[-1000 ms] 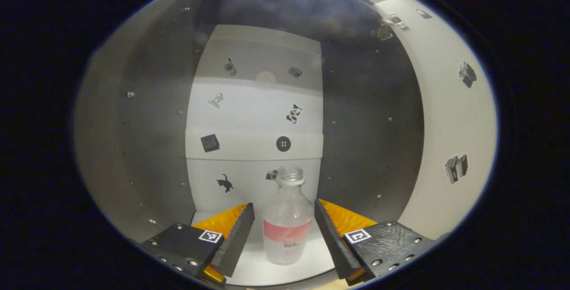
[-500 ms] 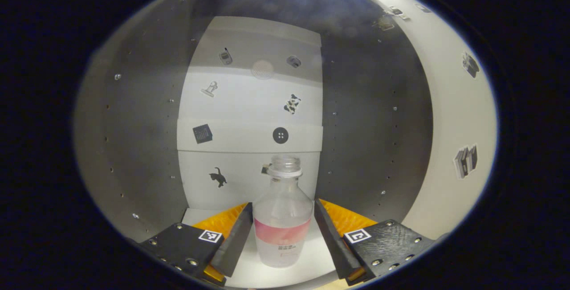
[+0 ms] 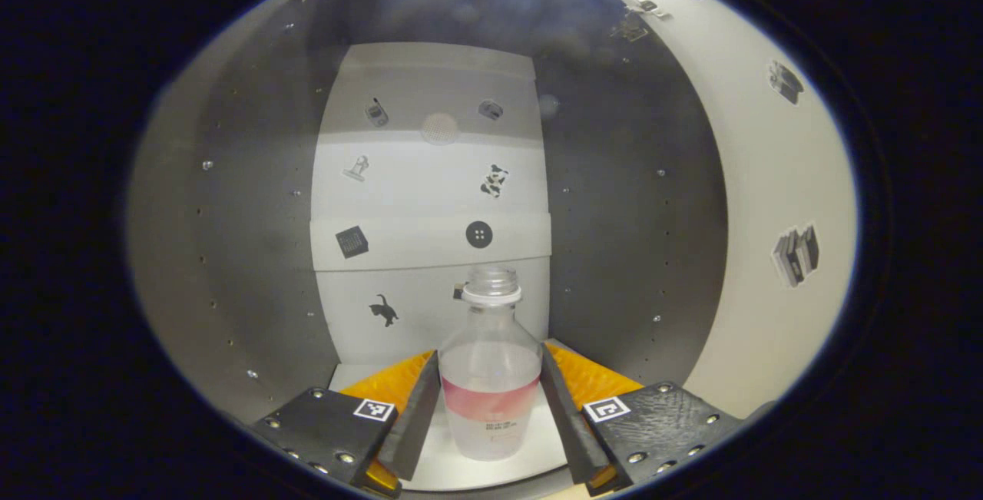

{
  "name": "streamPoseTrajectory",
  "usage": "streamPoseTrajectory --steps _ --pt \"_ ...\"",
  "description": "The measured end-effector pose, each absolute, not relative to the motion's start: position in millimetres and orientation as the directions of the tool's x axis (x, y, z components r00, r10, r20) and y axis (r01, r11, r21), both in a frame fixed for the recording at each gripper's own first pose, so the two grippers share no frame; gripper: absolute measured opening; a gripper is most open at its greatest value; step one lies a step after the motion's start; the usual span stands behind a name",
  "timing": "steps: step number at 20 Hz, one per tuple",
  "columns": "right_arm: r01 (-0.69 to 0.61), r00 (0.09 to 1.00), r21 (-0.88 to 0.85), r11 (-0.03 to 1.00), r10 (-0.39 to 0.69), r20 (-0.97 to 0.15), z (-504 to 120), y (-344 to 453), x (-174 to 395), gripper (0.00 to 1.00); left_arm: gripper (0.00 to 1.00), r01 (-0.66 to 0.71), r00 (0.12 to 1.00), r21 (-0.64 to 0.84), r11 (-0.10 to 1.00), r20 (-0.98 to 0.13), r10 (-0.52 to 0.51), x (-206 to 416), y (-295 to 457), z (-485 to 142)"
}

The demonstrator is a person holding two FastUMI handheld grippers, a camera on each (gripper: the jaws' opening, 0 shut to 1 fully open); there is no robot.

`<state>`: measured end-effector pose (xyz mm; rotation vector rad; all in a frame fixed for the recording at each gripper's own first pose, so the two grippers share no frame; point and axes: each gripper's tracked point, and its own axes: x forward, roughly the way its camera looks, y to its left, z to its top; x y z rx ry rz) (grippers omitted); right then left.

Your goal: Open the cabinet door with the right hand, grasp the bottle in the cabinet with the left hand and place it on the coaster, then close the cabinet door with the right hand.

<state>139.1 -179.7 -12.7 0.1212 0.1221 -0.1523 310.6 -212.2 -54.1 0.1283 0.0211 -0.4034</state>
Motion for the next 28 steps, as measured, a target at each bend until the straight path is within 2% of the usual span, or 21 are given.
streamPoseTrajectory --steps 5,9,10,12,13,14,15,17,18,19,20,21,22,23,28 --pt "0.074 0.994 0.135 0.988 -0.063 -0.084 -5 -157 139 0.89 0.72 0.372 0.928 0.084 0.925 -0.022 -0.371 261 -186 -39" --pt "0.015 0.998 0.132 0.991 -0.006 -0.070 -9 -136 110 0.90 0.74 0.347 0.938 0.052 0.937 0.001 -0.347 196 -143 -35" --pt "-0.002 0.997 0.125 0.992 0.011 -0.072 -12 -131 102 0.82 0.76 0.333 0.942 0.059 0.941 0.012 -0.334 176 -128 -35" --pt "-0.027 0.995 0.118 0.993 0.038 -0.093 -20 -125 83 0.82 0.76 0.283 0.958 0.070 0.957 0.032 -0.286 141 -98 -37" --pt "-0.040 0.994 0.125 0.991 0.052 -0.101 -22 -123 76 0.82 0.72 0.251 0.966 0.073 0.965 0.049 -0.255 120 -81 -37" --pt "-0.048 0.992 0.137 0.989 0.063 -0.106 -22 -121 69 0.90 0.72 0.221 0.972 0.076 0.972 0.058 -0.226 102 -71 -41" --pt "-0.063 0.991 0.154 0.986 0.080 -0.108 -22 -119 61 0.82 0.72 0.199 0.977 0.080 0.977 0.067 -0.204 87 -61 -43" --pt "-0.097 0.988 0.173 0.980 0.116 -0.103 -22 -113 49 0.82 0.74 0.151 0.985 0.092 0.984 0.075 -0.158 58 -42 -51" --pt "-0.098 0.988 0.174 0.980 0.117 -0.102 -22 -114 43 0.82 0.74 0.133 0.987 0.096 0.986 0.075 -0.141 44 -36 -57" --pt "-0.104 0.988 0.177 0.979 0.122 -0.094 -21 -114 35 0.89 0.74 0.117 0.990 0.100 0.988 0.070 -0.125 33 -30 -65" --pt "-0.111 0.988 0.180 0.977 0.128 -0.085 -19 -111 32 0.89 0.72 0.099 0.993 0.103 0.990 0.059 -0.106 23 -23 -75" --pt "-0.103 0.989 0.182 0.978 0.121 -0.090 -20 -112 29 0.89 0.76 0.088 0.994 0.097 0.991 0.058 -0.094 14 -19 -83" --pt "-0.100 0.988 0.183 0.978 0.119 -0.100 -24 -111 25 0.90 0.76 0.085 0.995 0.084 0.993 0.054 -0.090 8 -17 -92" --pt "-0.098 0.988 0.178 0.979 0.117 -0.101 -24 -111 23 0.90 0.72 0.090 0.994 0.073 0.993 0.054 -0.094 3 -17 -104" --pt "-0.075 0.992 0.145 0.987 0.088 -0.089 -29 -111 27 0.90 0.74 0.050 0.999 0.039 0.998 -0.003 -0.050 -2 -10 -191"
